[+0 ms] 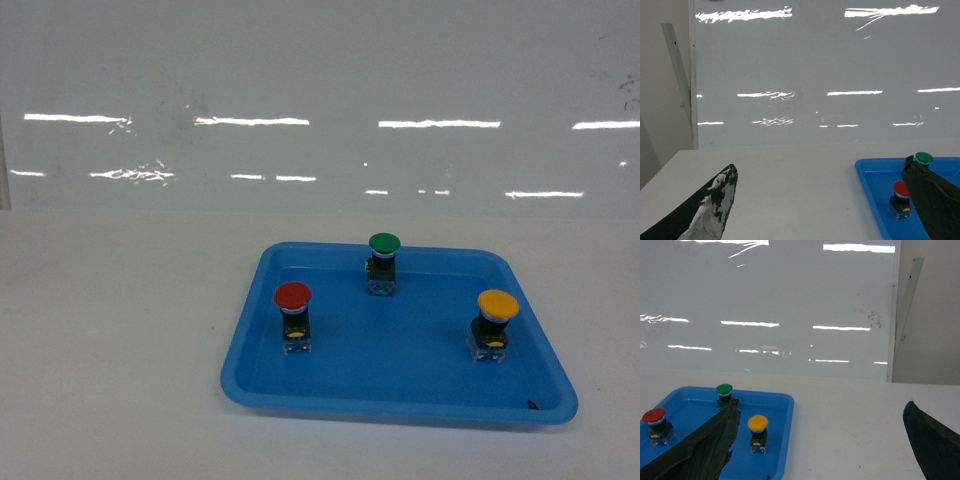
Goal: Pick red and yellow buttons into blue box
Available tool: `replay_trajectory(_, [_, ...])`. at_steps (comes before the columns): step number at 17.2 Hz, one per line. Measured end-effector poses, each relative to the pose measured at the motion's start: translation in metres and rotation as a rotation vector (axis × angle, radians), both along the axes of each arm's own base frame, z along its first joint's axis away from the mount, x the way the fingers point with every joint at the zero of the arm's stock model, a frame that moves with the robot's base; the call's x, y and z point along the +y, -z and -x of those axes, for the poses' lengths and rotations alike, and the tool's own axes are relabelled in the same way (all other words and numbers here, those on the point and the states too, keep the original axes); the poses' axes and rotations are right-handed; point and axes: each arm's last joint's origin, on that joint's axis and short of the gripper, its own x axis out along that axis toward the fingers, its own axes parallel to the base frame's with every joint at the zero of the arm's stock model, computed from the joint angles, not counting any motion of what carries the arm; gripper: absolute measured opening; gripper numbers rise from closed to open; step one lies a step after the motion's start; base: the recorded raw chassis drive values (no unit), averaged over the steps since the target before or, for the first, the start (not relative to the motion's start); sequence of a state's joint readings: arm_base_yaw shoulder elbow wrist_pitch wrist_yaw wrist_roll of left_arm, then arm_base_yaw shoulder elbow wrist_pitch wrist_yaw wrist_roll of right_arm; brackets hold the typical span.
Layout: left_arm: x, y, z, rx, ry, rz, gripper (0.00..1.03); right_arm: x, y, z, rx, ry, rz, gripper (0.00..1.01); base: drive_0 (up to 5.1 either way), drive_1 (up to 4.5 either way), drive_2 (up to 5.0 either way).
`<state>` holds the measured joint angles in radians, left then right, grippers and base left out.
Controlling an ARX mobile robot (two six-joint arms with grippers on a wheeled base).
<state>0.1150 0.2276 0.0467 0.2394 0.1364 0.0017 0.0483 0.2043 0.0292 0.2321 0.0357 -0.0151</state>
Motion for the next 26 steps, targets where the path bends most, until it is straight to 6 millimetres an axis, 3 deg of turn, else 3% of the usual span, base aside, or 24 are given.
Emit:
replay_trajectory(3, [0.005,-0.024,-0.026,-0.046,0.056,-0.016,0.98,0.006,-0.030,-0.023,-0.064,-0.029,0.000,0.98,0.0,0.00,0.0])
replay_trajectory(5, [0.007,-0.029,-0.049,-0.022,0.069,-0.016,0.98,0.012,-0.047,-0.044,-0.090,-0.052,0.020,0.98,0.0,0.00,0.0])
replay_trajectory(8, [-0.001,-0.025,-0.079,0.077,0.092,-0.012,0.98,0.016,-0.051,-0.074,-0.068,-0.038,0.061,0.98,0.0,0.00,0.0])
replay_trajectory(10, [-0.008,-0.035,-0.102,0.076,0.118,-0.024,0.98,0.019,-0.054,-0.092,-0.069,-0.028,0.082,0.98,0.0,0.00,0.0])
replay_trajectory(12, [-0.010,-0.033,-0.128,0.082,0.083,-0.070,0.98,0.024,-0.045,-0.110,-0.012,-0.023,0.117,0.98,0.0,0.00,0.0])
replay_trajectory(13, [-0.010,-0.021,-0.135,0.139,0.088,-0.089,0.98,0.025,-0.035,-0.113,0.046,-0.027,0.131,0.98,0.0,0.00,0.0])
replay_trajectory(15, [-0.011,-0.011,-0.135,0.184,0.091,-0.104,0.98,0.025,-0.036,-0.111,0.031,-0.026,0.136,0.98,0.0,0.00,0.0])
replay_trajectory(19, [-0.012,-0.015,-0.135,0.167,0.092,-0.114,0.98,0.025,-0.037,-0.111,0.027,-0.025,0.136,0.98,0.0,0.00,0.0])
replay_trajectory(21, [-0.012,-0.013,-0.151,0.216,0.099,-0.106,0.98,0.025,-0.038,-0.116,-0.004,-0.021,0.141,0.98,0.0,0.00,0.0])
replay_trajectory(24, [-0.015,-0.015,-0.174,0.237,0.125,-0.095,0.98,0.029,-0.033,-0.150,0.004,0.001,0.179,0.98,0.0,0.00,0.0])
replay_trajectory(26, [-0.024,-0.014,-0.193,0.262,0.147,-0.111,0.98,0.032,-0.026,-0.161,0.060,-0.003,0.206,0.98,0.0,0.00,0.0])
